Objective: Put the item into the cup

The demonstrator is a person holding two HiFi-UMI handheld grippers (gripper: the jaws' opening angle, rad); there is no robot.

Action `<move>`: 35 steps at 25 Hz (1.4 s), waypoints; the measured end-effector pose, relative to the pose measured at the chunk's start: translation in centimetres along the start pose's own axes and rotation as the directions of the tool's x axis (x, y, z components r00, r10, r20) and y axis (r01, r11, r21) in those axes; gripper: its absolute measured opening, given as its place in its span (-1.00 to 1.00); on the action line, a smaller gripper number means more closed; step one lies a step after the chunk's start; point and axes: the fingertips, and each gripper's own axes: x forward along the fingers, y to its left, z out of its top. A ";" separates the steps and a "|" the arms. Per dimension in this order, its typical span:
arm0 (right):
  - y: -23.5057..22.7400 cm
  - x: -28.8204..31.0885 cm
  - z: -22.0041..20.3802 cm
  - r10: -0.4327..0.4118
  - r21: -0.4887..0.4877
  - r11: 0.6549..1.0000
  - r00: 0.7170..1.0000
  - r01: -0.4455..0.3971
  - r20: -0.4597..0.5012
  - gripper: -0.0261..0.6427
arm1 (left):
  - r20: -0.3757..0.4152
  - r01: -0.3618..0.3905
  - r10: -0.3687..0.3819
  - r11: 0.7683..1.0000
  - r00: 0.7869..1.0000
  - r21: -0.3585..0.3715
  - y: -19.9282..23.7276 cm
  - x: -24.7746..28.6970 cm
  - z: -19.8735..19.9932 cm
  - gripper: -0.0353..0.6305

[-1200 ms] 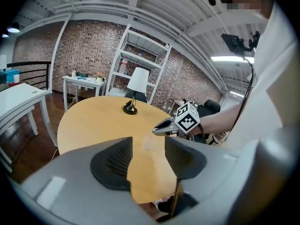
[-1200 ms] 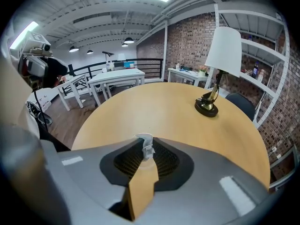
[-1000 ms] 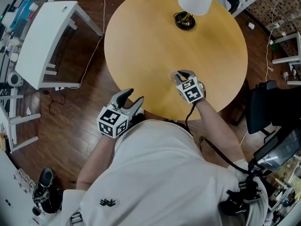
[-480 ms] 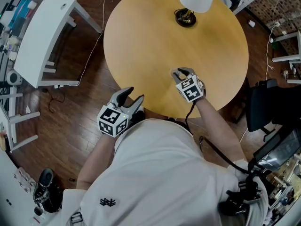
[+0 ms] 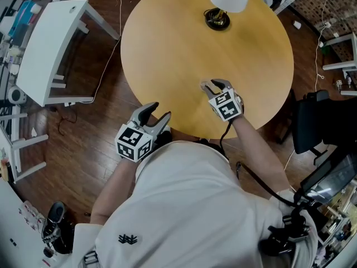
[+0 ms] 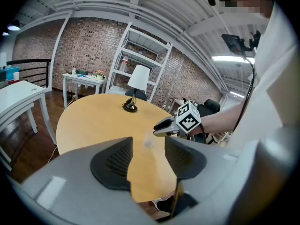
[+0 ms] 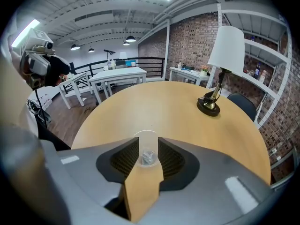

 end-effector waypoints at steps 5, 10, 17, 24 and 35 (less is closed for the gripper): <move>-0.2 -1.1 -0.6 -0.003 0.026 1.000 1.000 0.002 0.013 -0.54 | -0.016 0.002 -0.002 1.000 1.000 0.008 -0.9 0.6 -0.1 -0.34; -0.4 -4.3 0.0 -0.005 0.016 1.000 0.996 0.003 0.083 -0.55 | -0.030 -0.002 0.003 0.999 1.000 0.040 -2.9 1.9 0.4 -0.34; -0.8 -13.2 -2.4 0.030 0.051 0.998 0.982 -0.040 0.184 -0.55 | -0.020 -0.049 0.050 0.997 0.999 0.058 -9.1 4.5 0.8 -0.34; 0.1 -20.3 -7.3 -0.006 0.111 0.994 0.971 -0.021 0.240 -0.53 | -0.036 0.014 -0.010 0.992 0.999 0.123 -14.1 4.9 -0.5 -0.34; 11.0 -28.5 -9.1 -0.185 0.232 0.965 0.944 0.122 0.272 -0.46 | 0.051 0.141 -0.152 0.975 0.987 0.171 -17.4 -5.8 -4.0 -0.34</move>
